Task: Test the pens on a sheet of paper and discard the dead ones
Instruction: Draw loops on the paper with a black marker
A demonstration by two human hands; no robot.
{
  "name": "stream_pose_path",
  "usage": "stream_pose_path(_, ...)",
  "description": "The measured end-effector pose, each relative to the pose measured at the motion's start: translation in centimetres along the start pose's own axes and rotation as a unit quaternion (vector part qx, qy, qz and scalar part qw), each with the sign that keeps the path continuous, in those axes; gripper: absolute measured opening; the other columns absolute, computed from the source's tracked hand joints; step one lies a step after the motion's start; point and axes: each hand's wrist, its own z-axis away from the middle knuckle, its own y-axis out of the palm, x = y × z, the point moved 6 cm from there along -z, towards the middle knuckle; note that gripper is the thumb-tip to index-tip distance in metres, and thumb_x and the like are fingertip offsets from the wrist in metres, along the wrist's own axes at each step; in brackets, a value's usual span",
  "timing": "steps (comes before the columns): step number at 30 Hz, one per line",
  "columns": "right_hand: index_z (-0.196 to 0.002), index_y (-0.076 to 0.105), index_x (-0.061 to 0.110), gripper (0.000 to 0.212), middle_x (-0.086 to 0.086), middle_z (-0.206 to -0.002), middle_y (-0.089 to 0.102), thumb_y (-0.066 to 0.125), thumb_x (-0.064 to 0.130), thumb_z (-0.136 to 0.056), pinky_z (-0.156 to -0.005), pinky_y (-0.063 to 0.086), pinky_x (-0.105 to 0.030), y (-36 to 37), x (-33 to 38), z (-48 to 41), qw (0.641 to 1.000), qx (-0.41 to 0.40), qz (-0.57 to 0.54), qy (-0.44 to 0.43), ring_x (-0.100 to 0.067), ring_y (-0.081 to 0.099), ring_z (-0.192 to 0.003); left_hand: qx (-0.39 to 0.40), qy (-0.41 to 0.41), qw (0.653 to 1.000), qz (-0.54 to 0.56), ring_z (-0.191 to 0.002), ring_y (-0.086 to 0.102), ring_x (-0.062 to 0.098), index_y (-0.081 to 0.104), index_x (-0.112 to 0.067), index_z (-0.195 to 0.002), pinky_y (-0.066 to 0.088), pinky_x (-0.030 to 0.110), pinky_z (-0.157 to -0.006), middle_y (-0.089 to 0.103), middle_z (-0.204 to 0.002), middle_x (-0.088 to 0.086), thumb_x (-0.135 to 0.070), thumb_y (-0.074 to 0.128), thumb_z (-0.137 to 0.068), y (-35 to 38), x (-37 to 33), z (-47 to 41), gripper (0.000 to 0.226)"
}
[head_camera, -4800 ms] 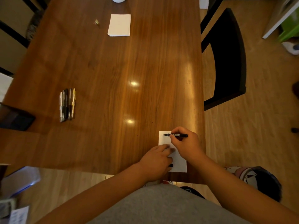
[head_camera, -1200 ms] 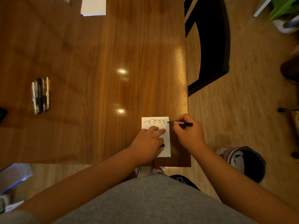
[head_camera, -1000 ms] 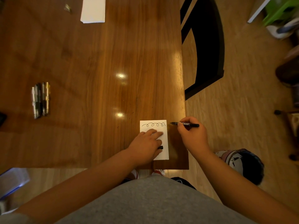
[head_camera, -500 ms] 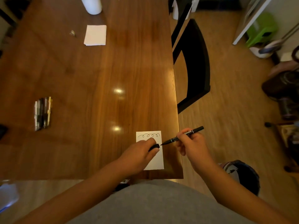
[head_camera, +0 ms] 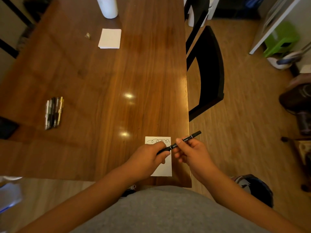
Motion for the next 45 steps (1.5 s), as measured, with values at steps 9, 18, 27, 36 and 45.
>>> stream_pose_path(9, -0.090, 0.065, 0.009, 0.015, -0.004, -0.068, 0.067, 0.055, 0.018, -0.098, -0.056, 0.050, -0.023, 1.9, 0.5, -1.9, 0.998, 0.054, -0.024, 0.000, -0.014, 0.062, -0.062, 0.055, -0.078, 0.962, 0.257, -0.074, 0.068, 0.013, 0.061, -0.006, -0.090, 0.055, 0.027, -0.075, 0.069, -0.072, 0.000, -0.020, 0.048, -0.101, -1.3, 1.0, -0.7, 0.022)
stream_pose_path(18, -0.094, 0.065, 0.006, 0.022, -0.001, -0.065, 0.066, 0.056, 0.027, -0.098, -0.053, 0.050, -0.023, 4.3, 0.6, -6.4, 0.995, 0.067, 0.060, 0.032, -0.012, 0.062, -0.057, 0.029, -0.128, 0.953, 0.275, -0.086, 0.068, 0.010, 0.063, -0.018, -0.096, 0.055, 0.033, -0.079, 0.072, -0.087, -0.003, -0.035, 0.050, -0.099, -1.8, 5.3, -1.4, 0.021)
stream_pose_path(27, -0.089, 0.061, 0.014, 0.014, -0.002, -0.065, 0.065, 0.063, 0.027, -0.093, -0.041, 0.043, -0.021, 2.1, -0.4, -16.8, 0.955, -0.013, 0.283, 0.089, -0.009, 0.058, -0.046, -0.011, -0.164, 0.953, -0.256, -0.148, 0.011, 0.023, 0.022, -0.034, -0.150, 0.018, 0.047, -0.117, 0.013, -0.162, -0.002, -0.069, 0.047, -0.086, -1.1, 12.7, 0.6, 0.077)
stream_pose_path(36, -0.062, 0.055, 0.022, 0.038, 0.002, -0.058, 0.058, 0.064, 0.047, -0.089, -0.043, 0.035, -0.023, 1.8, -1.0, -18.7, 0.877, -0.093, 0.470, -0.015, -0.012, 0.057, -0.051, -0.027, -0.181, 0.939, -0.291, -0.149, -0.002, 0.022, 0.009, -0.036, -0.153, 0.002, 0.044, -0.116, -0.001, -0.163, -0.002, -0.065, 0.042, -0.090, 0.3, 14.5, 1.9, 0.076)
stream_pose_path(45, -0.059, 0.047, 0.025, 0.047, 0.004, -0.055, 0.051, 0.048, 0.054, -0.095, -0.043, 0.030, -0.021, 2.0, -1.2, -17.9, 0.838, -0.084, 0.535, -0.068, -0.010, 0.052, -0.049, -0.036, -0.178, 0.943, -0.279, -0.150, 0.001, 0.020, 0.014, -0.036, -0.153, 0.007, 0.046, -0.118, 0.003, -0.163, -0.004, -0.065, 0.042, -0.090, 0.4, 14.8, 2.2, 0.075)
